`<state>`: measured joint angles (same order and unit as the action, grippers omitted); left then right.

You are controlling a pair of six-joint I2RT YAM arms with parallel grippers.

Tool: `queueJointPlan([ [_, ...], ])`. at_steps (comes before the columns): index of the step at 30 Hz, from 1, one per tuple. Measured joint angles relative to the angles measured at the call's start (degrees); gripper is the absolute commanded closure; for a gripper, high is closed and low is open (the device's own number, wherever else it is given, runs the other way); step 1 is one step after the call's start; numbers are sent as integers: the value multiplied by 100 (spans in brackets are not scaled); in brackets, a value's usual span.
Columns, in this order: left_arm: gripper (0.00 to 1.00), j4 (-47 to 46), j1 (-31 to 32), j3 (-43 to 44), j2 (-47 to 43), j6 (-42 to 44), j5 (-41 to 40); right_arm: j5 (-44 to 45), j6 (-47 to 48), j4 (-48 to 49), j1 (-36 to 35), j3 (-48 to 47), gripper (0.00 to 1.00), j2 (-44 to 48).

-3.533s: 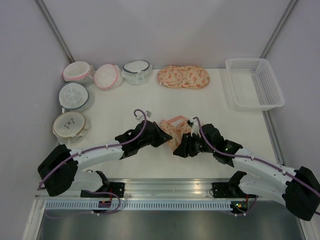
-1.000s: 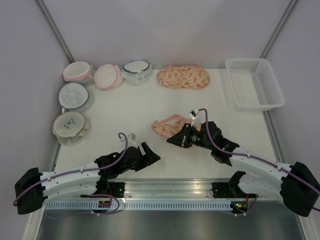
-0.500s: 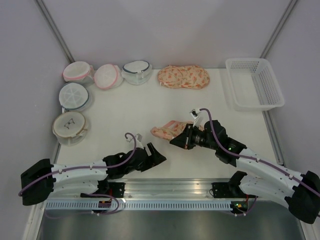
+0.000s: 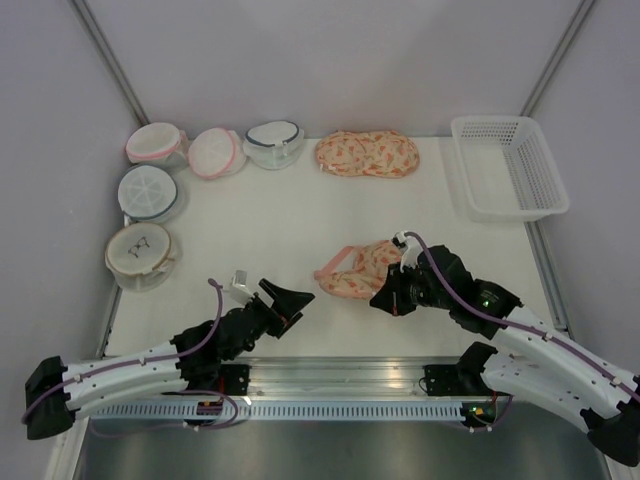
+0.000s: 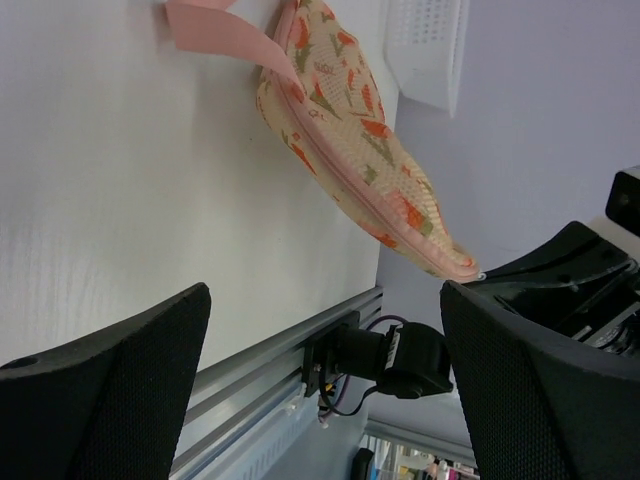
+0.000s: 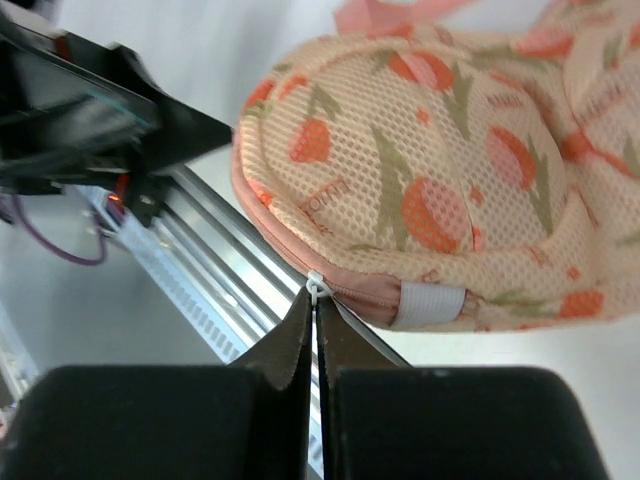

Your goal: Unzip the laundry bag and remove the bra

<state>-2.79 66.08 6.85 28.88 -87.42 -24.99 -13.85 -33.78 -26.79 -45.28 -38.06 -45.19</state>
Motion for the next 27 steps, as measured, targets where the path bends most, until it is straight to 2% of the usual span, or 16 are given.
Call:
queueJointPlan([
  [6,0,133,0,273,675,-50,-4,671,144,-1189,0,-57,100,-175],
  [10,0,787,0,1161,1211,278,-223,1095,46,-1676,-66,-127,100,-457],
  [14,0,1054,0,2000,1532,850,-560,1572,-151,-1919,-374,-153,99,-909],
  [15,1,1132,0,2223,1655,1062,-645,1663,-208,-1952,-474,-153,93,-1008],
  [16,0,1187,0,2448,1797,1246,-699,1711,-262,-1965,-573,-153,69,-1082],
  [20,0,1375,0,3195,2291,1799,-796,2015,-568,-1971,-898,-153,44,-1095],
  [23,0,1412,0,3294,2354,1963,-793,2430,-1008,-1976,-955,-107,36,-695],
  [27,0,1545,0,3130,2232,1976,-774,3038,-2017,-1676,-960,457,34,640],
])
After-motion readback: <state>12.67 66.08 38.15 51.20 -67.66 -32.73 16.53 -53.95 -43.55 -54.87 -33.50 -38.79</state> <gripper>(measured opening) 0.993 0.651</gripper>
